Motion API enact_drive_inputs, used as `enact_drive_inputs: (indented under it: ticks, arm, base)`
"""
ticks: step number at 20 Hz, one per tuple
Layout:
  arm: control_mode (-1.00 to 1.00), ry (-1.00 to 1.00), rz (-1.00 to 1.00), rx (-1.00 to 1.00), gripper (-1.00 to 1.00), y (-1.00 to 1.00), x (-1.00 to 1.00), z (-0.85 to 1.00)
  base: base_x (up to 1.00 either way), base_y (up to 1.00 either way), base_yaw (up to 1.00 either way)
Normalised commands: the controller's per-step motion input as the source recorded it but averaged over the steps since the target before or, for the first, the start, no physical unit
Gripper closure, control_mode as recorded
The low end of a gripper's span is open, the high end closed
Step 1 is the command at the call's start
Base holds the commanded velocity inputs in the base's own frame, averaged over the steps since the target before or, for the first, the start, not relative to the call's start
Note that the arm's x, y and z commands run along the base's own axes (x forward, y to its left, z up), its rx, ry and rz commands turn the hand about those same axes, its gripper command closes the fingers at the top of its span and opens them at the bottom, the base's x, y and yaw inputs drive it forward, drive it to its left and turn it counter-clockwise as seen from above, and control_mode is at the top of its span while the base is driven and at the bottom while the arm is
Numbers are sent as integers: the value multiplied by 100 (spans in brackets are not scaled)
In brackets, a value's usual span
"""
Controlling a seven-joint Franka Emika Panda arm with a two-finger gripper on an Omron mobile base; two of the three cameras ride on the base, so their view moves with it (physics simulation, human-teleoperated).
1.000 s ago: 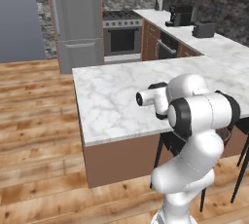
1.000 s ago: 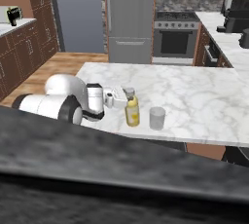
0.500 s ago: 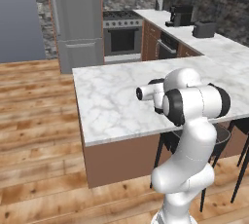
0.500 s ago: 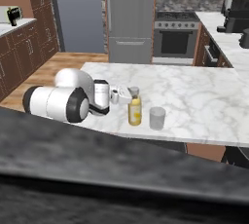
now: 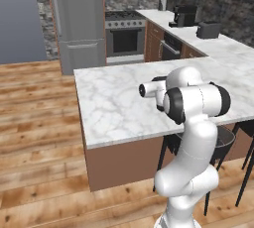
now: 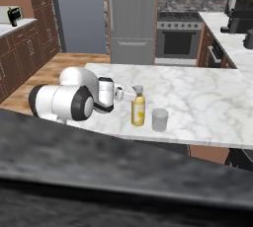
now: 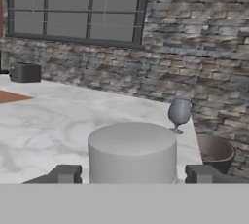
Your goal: There is a wine glass and glass cup on the dining counter. Place the wine bottle next to the wine glass and the juice bottle next to the glass cup.
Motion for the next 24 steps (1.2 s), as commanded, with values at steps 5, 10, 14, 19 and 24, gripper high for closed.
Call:
enact_drive_inputs:
  ticks: [5,10,14,19,24]
  arm:
    - [-100,0,-3,0,-100,0,-33,-3]
    - [-100,0,-6,0,-100,0,0,0]
    - [-100,0,-5,0,-100,0,0,0]
    - [-100,-3,-2,0,-100,1,-11,0]
    - [-100,-8,-2,0,-100,1,-20,0]
  base:
    - [0,0,0]
    - [0,0,0]
    - [0,0,0]
    - [0,0,0]
    - [0,0,0]
